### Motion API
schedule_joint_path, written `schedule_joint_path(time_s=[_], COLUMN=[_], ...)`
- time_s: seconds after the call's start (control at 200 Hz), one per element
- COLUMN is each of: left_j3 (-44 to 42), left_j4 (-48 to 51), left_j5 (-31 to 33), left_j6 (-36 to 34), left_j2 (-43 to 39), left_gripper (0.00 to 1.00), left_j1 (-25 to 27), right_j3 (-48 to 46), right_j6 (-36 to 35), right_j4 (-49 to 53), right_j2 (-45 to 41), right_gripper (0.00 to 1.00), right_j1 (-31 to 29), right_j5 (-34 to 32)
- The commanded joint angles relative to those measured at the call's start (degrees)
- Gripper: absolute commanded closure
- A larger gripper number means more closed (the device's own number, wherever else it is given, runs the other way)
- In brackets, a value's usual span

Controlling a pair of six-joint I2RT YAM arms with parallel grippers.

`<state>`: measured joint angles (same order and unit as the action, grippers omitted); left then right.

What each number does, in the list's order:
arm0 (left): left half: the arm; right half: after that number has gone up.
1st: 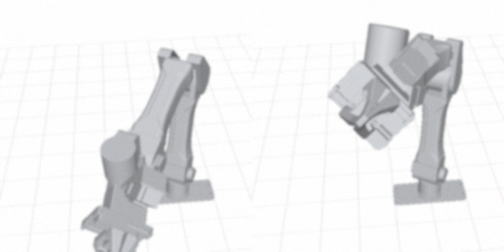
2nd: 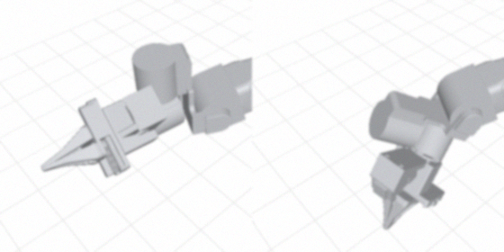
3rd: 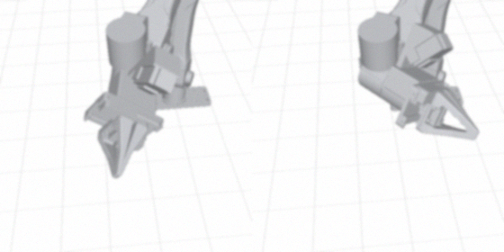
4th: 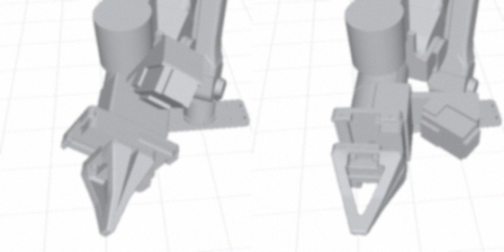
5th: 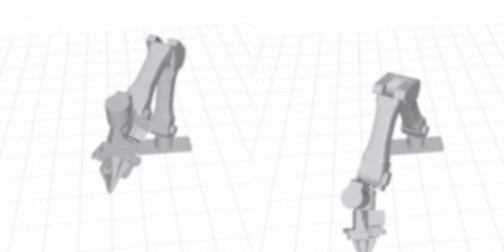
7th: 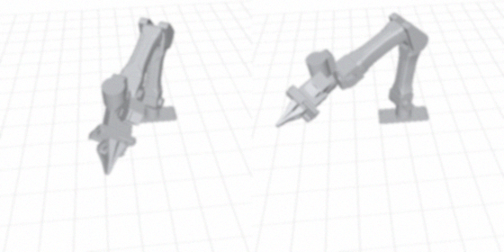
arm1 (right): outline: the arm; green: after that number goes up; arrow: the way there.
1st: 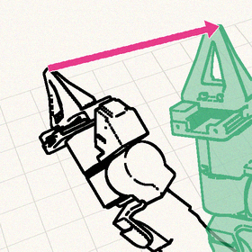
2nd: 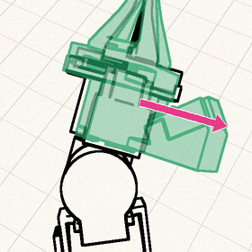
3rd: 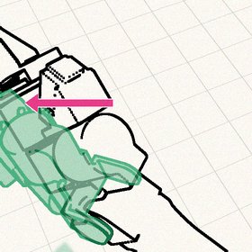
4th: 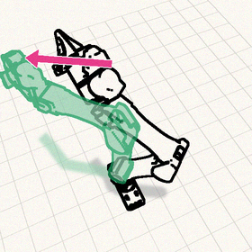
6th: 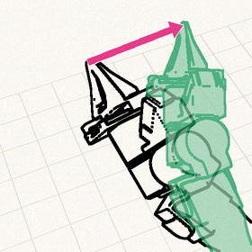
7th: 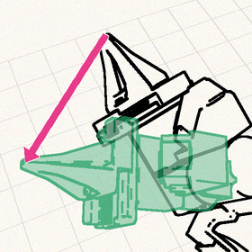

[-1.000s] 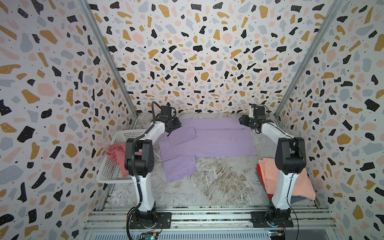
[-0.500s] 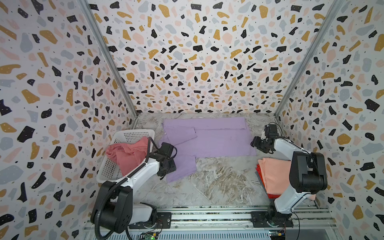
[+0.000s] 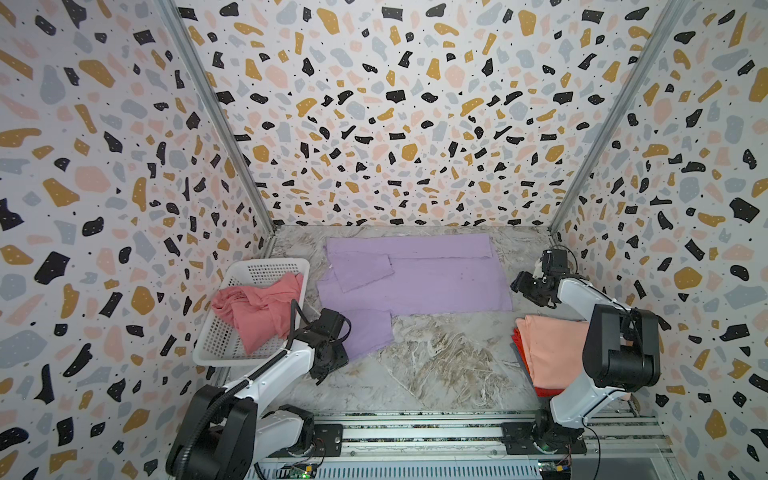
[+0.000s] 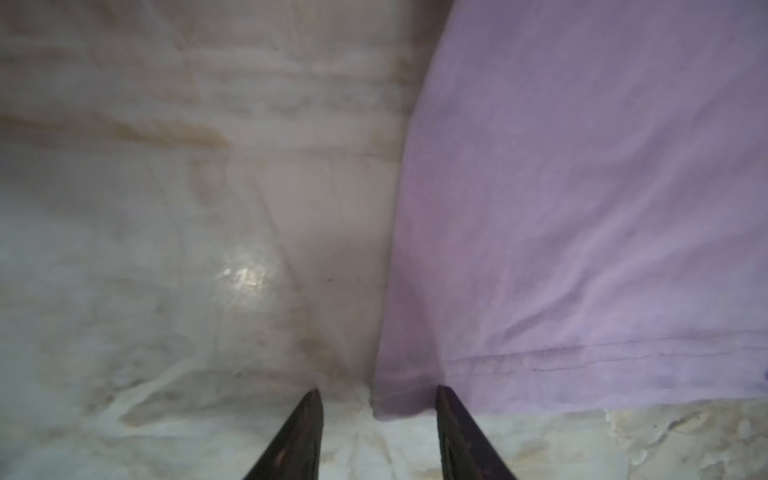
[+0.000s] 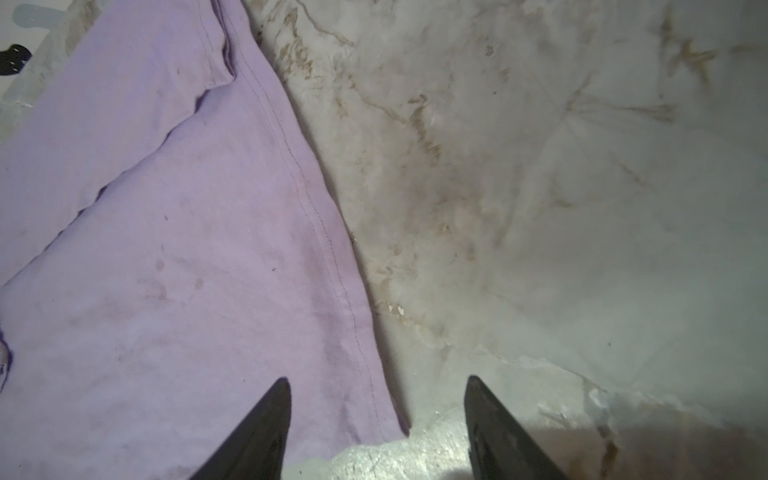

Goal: Fold and stack the t-shirts

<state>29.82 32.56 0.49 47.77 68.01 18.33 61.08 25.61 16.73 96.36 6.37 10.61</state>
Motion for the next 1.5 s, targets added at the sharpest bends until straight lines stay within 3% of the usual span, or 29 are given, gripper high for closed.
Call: schedule_joint_path(time_s=[0.0, 0.245, 0.36, 0.856, 1.066, 1.171, 1.497], left_j3=[-0.43, 3.21, 4.02, 10.41, 11.73, 12.54, 14.96], left_j4=[-5.44, -7.11, -6.98, -7.25, -5.94, -4.08, 8.95], left_j5=[-2.95, -2.45, -2.44, 0.19, 1.72, 2.70, 4.75], left_j6=[1.09, -1.93, -3.19, -4.15, -4.52, -4.10, 1.64], left_j2=[2.48, 6.22, 6.01, 3.54, 2.61, 0.20, -12.97], left_gripper=[0.62, 0.94, 1.00, 1.00, 1.00, 1.00, 1.00], left_j1=[0.05, 0.12, 0.07, 0.07, 0.04, -0.01, 0.67], right_j3=[-0.20, -3.14, -3.13, -6.31, -3.51, -3.73, -3.42], right_j6=[0.65, 2.08, 3.14, 10.87, 11.75, 11.03, 4.05], right_j4=[3.84, 6.01, 7.61, 1.55, 1.01, 2.62, 15.06], right_j2=[-1.47, -2.88, -2.00, 4.00, 7.30, 3.95, -8.82], right_gripper=[0.33, 0.33, 0.33, 0.47, 0.89, 1.00, 1.00], right_j1=[0.19, -2.08, -5.43, -7.89, -8.19, -8.17, -8.40], right_j5=[-1.00, -1.80, -4.68, -8.35, -7.40, -7.50, -9.32])
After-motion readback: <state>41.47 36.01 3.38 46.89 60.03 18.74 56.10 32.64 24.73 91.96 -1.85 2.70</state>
